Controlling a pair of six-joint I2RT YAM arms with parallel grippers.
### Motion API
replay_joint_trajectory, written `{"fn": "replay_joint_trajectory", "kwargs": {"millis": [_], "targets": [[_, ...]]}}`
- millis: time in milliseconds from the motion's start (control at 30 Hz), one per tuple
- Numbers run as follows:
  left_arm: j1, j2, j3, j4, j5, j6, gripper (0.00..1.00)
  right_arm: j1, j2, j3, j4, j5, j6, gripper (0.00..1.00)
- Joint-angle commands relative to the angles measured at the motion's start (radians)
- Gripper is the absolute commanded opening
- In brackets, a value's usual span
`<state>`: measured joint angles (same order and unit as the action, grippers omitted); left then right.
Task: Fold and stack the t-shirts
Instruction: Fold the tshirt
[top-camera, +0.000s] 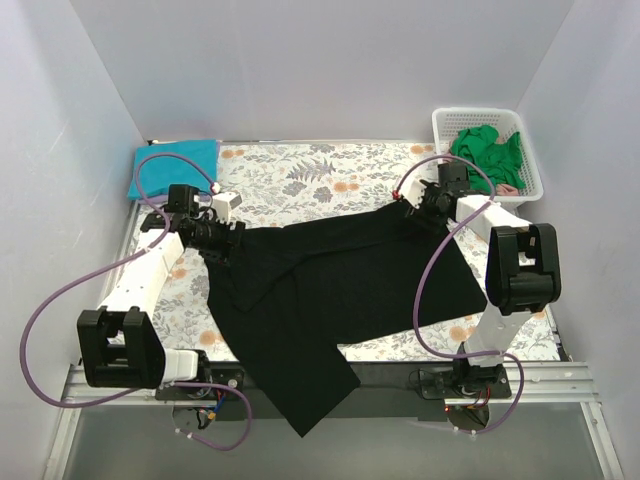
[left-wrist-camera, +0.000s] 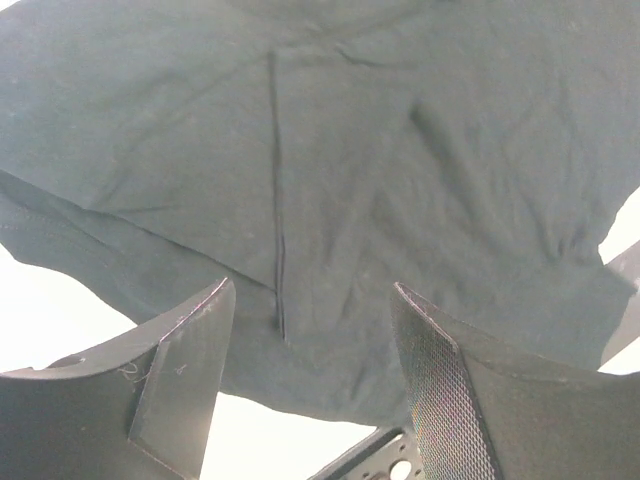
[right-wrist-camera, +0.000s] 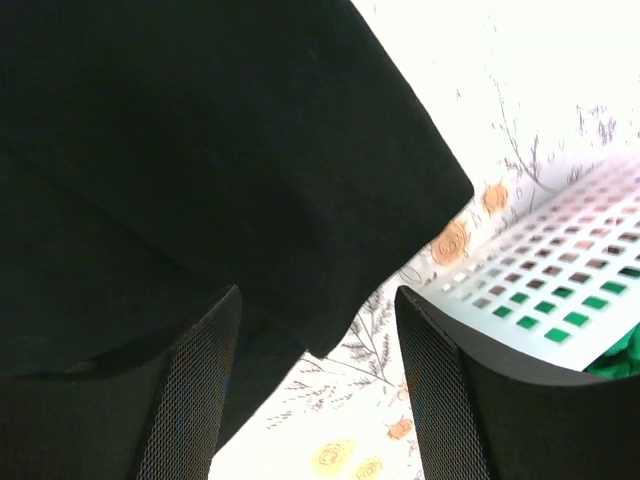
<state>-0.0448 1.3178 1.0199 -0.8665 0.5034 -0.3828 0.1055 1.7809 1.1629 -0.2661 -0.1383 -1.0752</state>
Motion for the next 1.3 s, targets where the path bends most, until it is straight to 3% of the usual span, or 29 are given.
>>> {"fn": "replay_joint_trajectory", "kwargs": {"millis": [0, 133, 267, 467, 733, 867, 1000, 1133, 1267], "targets": [[0.013, 0.050, -0.015, 0.099, -0.049, -0.105, 0.62, 0.019, -0.049, 0.026, -0.061, -0.064, 0.035, 0.70], [0.017, 0.127, -0.035, 0.164, -0.123, -0.165, 0.60, 0.046, -0.041, 0.008, -0.091, -0.060, 0.046, 0.60], [0.025, 0.246, -0.040, 0.207, -0.186, -0.191, 0.56, 0.068, -0.028, -0.012, -0.117, -0.049, 0.063, 0.41], [0.036, 0.446, 0.060, 0.204, -0.247, -0.174, 0.51, 0.092, -0.023, -0.083, -0.148, 0.015, 0.058, 0.26], [0.043, 0.737, 0.360, 0.161, -0.313, -0.102, 0.48, 0.160, 0.023, -0.146, -0.223, 0.081, 0.103, 0.24], [0.075, 0.886, 0.615, 0.092, -0.302, -0.079, 0.47, 0.229, 0.025, -0.155, -0.275, 0.056, 0.174, 0.23], [0.076, 0.868, 0.698, 0.037, -0.234, -0.065, 0.48, 0.261, -0.004, -0.134, -0.318, -0.013, 0.237, 0.23], [0.079, 0.761, 0.701, 0.017, -0.160, -0.051, 0.55, 0.260, -0.046, -0.042, -0.344, -0.040, 0.279, 0.25], [0.079, 0.635, 0.717, -0.046, -0.071, -0.013, 0.62, 0.261, -0.078, 0.074, -0.367, -0.088, 0.313, 0.36]]}}
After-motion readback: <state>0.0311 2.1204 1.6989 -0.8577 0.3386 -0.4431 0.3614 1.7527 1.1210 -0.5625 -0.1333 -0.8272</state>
